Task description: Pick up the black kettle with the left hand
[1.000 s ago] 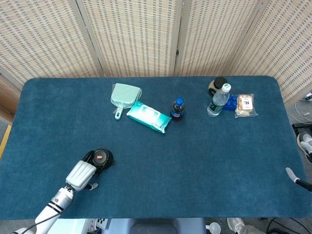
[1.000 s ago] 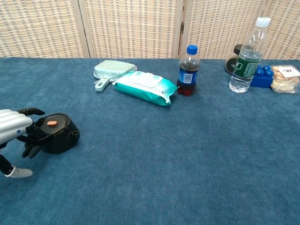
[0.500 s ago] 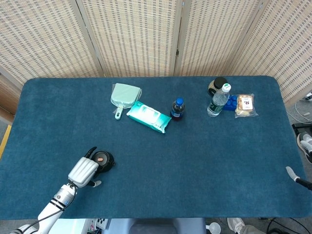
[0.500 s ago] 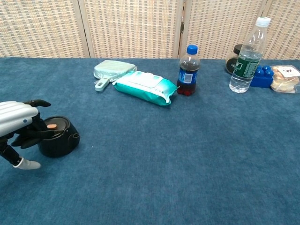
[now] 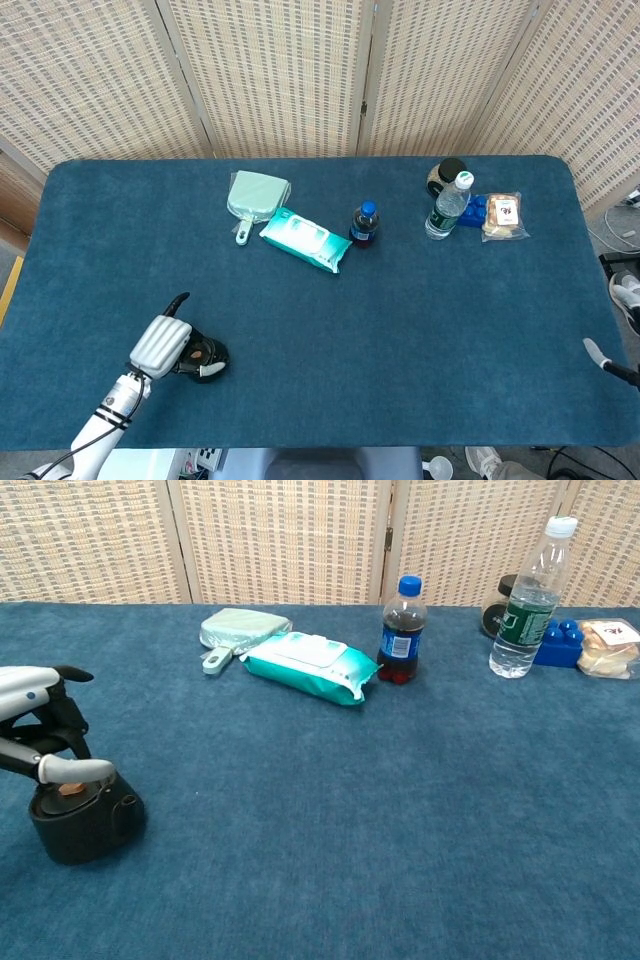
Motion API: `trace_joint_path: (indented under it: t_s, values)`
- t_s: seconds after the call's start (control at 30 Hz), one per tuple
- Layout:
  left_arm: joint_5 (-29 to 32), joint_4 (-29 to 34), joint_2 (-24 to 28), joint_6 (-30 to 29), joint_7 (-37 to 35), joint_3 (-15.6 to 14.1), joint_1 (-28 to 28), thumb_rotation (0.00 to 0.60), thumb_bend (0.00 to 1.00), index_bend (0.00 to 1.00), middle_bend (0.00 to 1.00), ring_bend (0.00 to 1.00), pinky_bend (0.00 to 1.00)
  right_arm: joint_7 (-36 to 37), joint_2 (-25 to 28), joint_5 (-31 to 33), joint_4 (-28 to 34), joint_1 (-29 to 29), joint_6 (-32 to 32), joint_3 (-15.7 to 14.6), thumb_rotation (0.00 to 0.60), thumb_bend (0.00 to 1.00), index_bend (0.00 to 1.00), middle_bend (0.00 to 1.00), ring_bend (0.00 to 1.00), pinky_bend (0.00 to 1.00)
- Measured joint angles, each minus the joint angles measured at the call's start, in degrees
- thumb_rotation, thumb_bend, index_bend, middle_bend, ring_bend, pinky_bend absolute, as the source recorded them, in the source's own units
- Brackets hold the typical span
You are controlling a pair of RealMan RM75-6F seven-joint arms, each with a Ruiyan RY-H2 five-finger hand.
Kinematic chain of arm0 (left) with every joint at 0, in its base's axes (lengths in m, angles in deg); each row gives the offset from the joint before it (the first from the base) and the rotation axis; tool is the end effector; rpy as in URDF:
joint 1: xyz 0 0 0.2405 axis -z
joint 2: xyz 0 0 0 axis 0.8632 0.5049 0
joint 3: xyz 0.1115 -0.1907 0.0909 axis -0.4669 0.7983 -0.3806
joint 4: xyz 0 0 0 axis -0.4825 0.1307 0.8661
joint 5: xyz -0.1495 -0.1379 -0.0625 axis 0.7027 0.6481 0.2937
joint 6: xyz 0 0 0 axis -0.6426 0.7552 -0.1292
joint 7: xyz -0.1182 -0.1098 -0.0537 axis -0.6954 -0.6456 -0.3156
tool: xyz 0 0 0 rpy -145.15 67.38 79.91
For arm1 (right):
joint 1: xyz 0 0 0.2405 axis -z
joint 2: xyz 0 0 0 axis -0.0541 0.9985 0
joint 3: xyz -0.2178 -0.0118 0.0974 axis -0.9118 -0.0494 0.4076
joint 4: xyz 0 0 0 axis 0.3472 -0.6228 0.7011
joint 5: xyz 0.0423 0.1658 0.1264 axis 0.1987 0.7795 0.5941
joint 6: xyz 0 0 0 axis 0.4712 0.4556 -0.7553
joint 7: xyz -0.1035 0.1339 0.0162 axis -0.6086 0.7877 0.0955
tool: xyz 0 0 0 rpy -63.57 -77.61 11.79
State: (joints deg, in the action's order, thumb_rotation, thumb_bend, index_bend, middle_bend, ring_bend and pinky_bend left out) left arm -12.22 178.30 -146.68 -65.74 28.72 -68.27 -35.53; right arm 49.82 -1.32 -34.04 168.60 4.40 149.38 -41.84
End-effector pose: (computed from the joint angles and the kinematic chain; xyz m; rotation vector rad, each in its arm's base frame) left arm -0.1960 0.2652 0.0150 -1.8208 -1.0061 -1.0141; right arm -0.3415 -0.1880 0.1957 1.1417 -0.8176 0.9830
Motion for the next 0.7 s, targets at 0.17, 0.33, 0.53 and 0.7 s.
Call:
trace_joint_path:
  t_s: [0.17, 0.33, 0.53, 0.7]
  values:
    - [1.7, 1.2, 0.5, -2.0, -0.1, 0.7, -1.2, 0.175, 0.07, 0.99, 1.00, 0.85, 0.02, -0.2, -0.1, -0.3, 0.1, -0.4, -0.4, 0.0, 0.600, 0.20, 0.20, 0.28, 0.14, 0.16]
    - [3.5, 2.2, 0.5, -4.9, 0.5, 1.9, -2.8, 0.205, 0.07, 1.00, 1.00, 0.87, 0.07, -0.4, -0.1, -0.4, 0.2, -0.7, -0.6, -0.1, 0.600, 0.20, 0.20, 0.28, 0.14, 0.16]
    - [4.6, 2.8, 0.7, -6.4, 0.5, 3.1, -3.5, 0.394, 0.14, 1.00, 1.00, 0.87, 0.10, -0.3, -0.1, -0.2, 0.2, -0.5, -0.5, -0.1, 0.600, 0.20, 0.20, 0.28, 0.14, 0.16]
    - [4.4, 2.3, 0.6, -6.6, -0.3, 3.6, -3.5, 0.515, 0.17, 1.00, 1.00, 0.87, 0.14, -0.2, 0.0, -0.1, 0.3, -0.3, -0.3, -0.2, 0.600, 0.20, 0.20, 0.28, 0.14, 0.16]
